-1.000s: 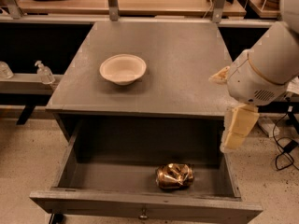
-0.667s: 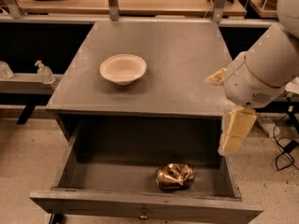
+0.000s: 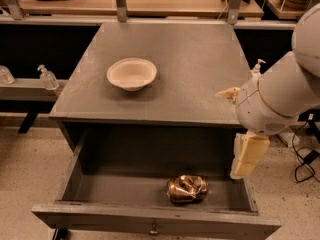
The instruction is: Pick orange can from top drawer and place on counter
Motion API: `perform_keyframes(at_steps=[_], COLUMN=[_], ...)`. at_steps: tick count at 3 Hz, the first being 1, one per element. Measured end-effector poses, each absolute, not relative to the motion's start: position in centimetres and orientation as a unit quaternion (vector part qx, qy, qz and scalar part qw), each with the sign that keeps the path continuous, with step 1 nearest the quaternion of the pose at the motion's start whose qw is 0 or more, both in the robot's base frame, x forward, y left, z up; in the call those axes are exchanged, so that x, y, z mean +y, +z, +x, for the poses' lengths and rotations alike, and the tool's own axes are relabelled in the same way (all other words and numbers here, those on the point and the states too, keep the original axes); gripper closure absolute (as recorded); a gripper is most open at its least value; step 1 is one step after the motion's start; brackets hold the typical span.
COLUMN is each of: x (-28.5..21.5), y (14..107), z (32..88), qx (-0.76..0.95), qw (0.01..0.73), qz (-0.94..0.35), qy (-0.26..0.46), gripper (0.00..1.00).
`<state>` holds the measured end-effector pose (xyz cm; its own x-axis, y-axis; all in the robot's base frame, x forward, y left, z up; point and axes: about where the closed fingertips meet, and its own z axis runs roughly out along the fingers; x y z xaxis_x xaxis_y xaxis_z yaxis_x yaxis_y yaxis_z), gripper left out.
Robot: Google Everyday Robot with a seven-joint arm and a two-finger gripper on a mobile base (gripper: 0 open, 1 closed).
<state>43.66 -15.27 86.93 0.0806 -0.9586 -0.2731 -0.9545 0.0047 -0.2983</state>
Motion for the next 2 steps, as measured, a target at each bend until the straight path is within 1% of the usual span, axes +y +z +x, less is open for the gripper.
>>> perform_keyframes(at_steps=[1,2], x=[-15.3,-14.9], y=[84.6,77.3], z=[44.4,45.6], qx=[0.682,0.682], qw=[0.203,0.171], qz=[-0.703,-0.71], qy=[0.01,0.039], gripper=[0.0,0.0])
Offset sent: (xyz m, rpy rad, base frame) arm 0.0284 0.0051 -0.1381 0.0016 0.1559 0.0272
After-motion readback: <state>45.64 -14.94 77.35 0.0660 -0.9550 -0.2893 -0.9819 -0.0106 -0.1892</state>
